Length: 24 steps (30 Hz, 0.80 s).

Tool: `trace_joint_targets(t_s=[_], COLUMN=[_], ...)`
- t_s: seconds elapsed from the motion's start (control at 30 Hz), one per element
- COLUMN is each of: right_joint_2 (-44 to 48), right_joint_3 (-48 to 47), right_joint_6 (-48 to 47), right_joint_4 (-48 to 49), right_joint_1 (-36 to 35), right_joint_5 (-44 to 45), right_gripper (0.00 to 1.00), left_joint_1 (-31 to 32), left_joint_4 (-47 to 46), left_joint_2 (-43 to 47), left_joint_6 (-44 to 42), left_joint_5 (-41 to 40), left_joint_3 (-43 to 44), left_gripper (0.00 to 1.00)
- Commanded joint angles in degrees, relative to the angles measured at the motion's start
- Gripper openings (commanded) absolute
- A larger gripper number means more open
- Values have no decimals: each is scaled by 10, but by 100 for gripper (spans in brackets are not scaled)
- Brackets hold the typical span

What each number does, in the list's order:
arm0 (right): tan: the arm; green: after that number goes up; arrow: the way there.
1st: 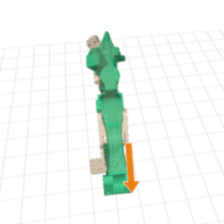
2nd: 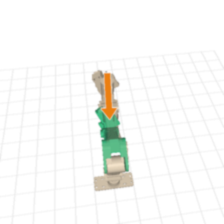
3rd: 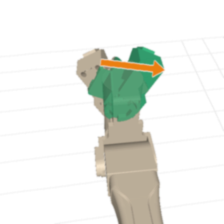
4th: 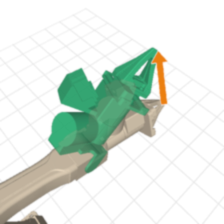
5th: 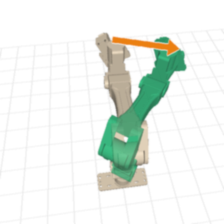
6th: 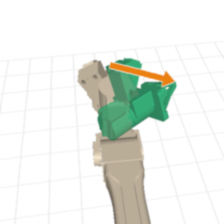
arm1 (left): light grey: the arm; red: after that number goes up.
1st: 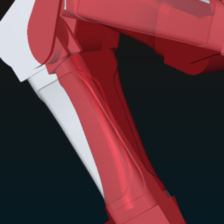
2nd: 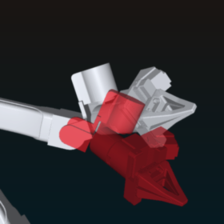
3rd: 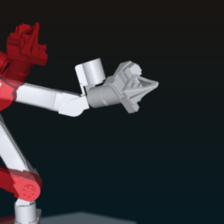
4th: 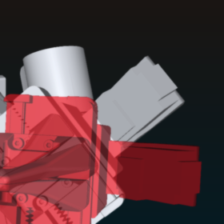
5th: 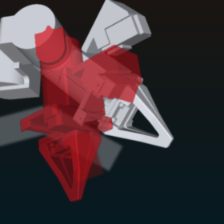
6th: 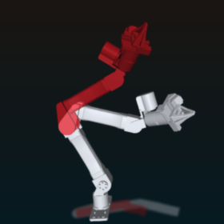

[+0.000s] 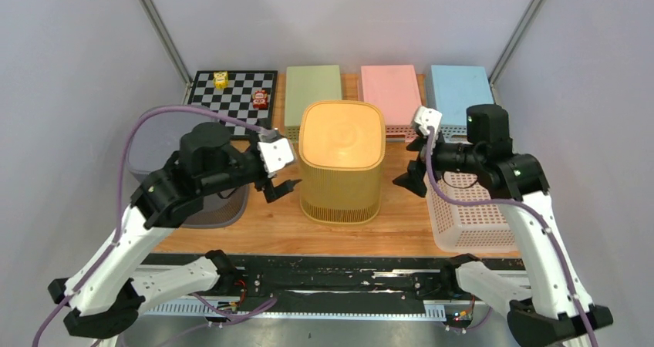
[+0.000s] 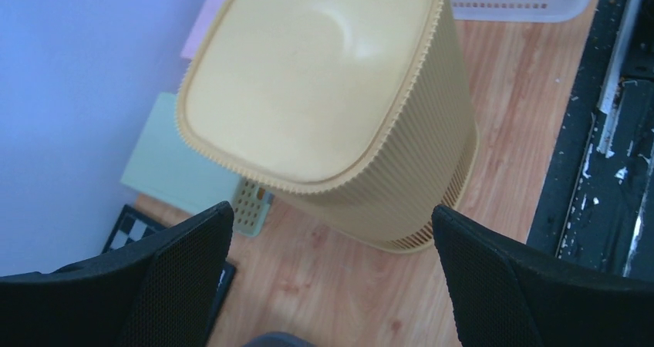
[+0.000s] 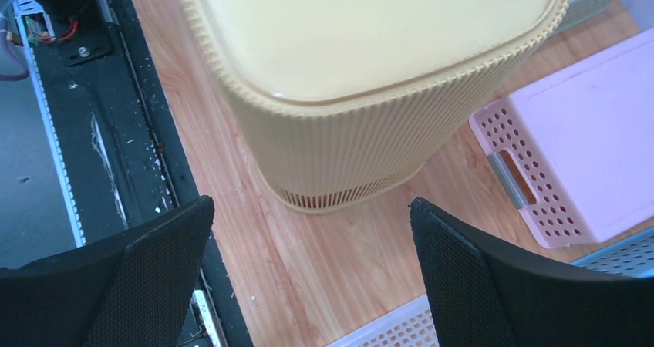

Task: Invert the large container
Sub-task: Reset both arms

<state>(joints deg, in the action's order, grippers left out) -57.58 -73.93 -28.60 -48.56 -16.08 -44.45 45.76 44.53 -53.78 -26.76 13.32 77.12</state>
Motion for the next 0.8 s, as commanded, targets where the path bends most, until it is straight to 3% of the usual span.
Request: trace_joint_targets(t_s=[0.0,0.17,0.43,0.77], right_joint_2=[63,137,233,278], right_joint_3=[-35,-65,-148,-187], right_joint_6=[-38,-71,-216,-302], right_joint_4=[-119,-179,-342,-428], right_joint_1=[-6,-6,1,38], right_joint_5=[-17,-43,-114,-191], right_gripper=[100,100,100,100], left_joint_1=[-29,-73,-124,-171], left_joint_4=[11,42,172,211], left_joint_2=[65,157,262,297], left_joint_6=[26,21,-68,-85], left_joint_5=[-40,-5,90,134], left_joint_3=[-17,-40,-31,-37], left_gripper=[100,100,100,100])
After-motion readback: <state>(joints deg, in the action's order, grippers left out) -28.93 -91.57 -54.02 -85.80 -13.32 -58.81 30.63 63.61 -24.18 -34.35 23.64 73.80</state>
